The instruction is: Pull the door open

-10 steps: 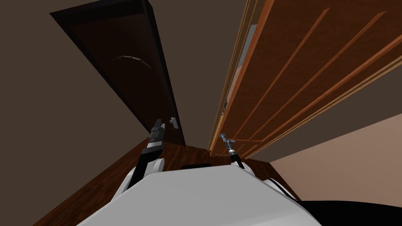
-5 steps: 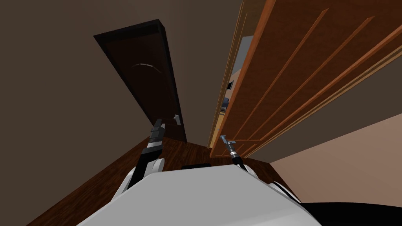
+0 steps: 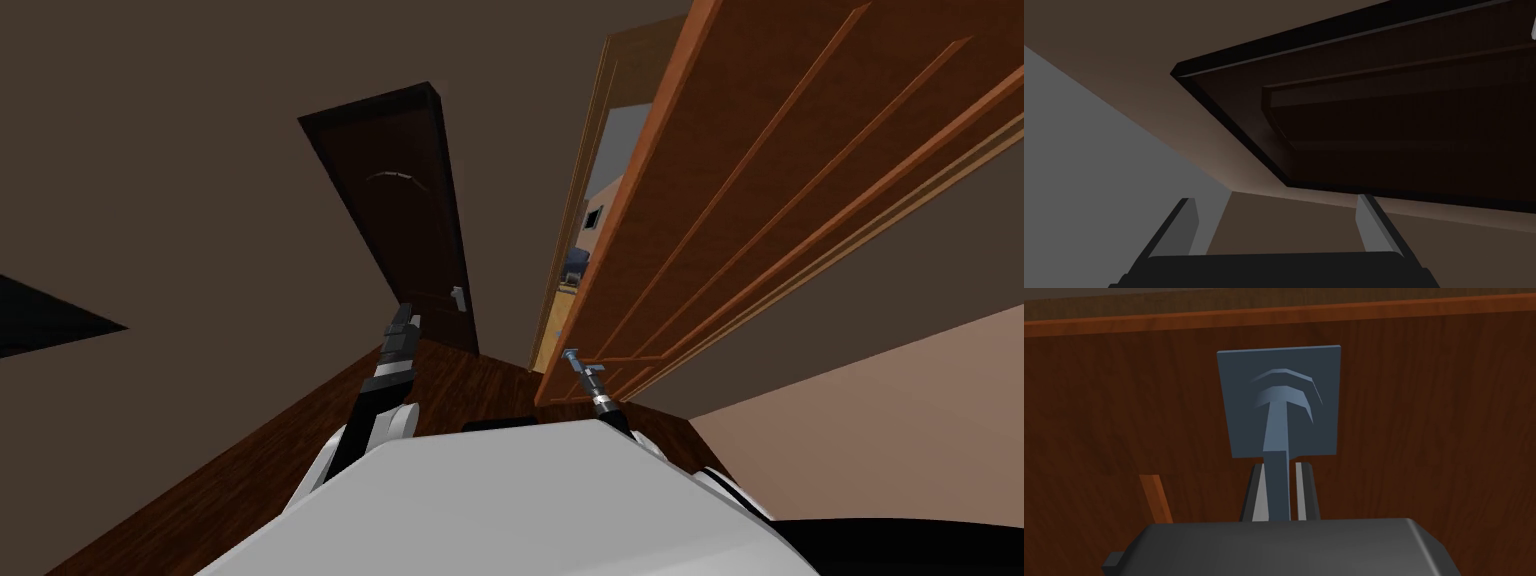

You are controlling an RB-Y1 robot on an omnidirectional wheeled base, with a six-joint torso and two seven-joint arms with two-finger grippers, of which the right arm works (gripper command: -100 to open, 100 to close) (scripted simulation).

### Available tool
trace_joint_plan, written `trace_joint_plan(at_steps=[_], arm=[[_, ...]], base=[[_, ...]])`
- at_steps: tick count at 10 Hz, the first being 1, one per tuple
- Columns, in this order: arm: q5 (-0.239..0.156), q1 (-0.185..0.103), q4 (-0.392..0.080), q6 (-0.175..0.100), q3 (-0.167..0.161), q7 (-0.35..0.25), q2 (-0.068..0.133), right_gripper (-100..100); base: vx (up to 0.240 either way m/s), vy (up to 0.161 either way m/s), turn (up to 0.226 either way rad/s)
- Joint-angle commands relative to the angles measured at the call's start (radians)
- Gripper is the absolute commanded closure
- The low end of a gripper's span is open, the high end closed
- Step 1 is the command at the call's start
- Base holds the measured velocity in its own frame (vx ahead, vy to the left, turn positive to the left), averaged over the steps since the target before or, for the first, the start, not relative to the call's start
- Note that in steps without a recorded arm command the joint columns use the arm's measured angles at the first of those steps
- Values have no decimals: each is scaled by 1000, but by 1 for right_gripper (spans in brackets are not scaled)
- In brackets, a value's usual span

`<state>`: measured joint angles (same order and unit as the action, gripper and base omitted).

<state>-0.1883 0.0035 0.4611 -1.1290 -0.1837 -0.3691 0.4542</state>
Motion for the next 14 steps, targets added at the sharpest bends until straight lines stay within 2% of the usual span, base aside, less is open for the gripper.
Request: trace_joint_plan(at_steps=[1,2,4,5,6,7,10,11,12,14], arm=[[-2,16,33,17,2,1,7,100],[2,38,32,-15,-13,-17,24,100],[3,45,32,-25,-18,-22,29,100],[5,56,32,-42,-25,-32,38,100],[5,46,27,-34,-23,-25,30,100],[6,58,13,-63,-31,-35,37,100],[6,73,-4,-102,-42,-46,48,100],[6,73,-4,-102,-42,-46,48,100],[6,86,-19,-136,-51,-56,57,100],[6,95,-30,-160,-57,-63,64,100]], base=[[-62,0,-23],[-105,-36,128],[-129,-46,83],[-112,-29,64],[-57,-15,16],[-140,-63,191],[-191,-83,165],[-123,-35,41],[-166,-36,235],[-188,-75,147]])
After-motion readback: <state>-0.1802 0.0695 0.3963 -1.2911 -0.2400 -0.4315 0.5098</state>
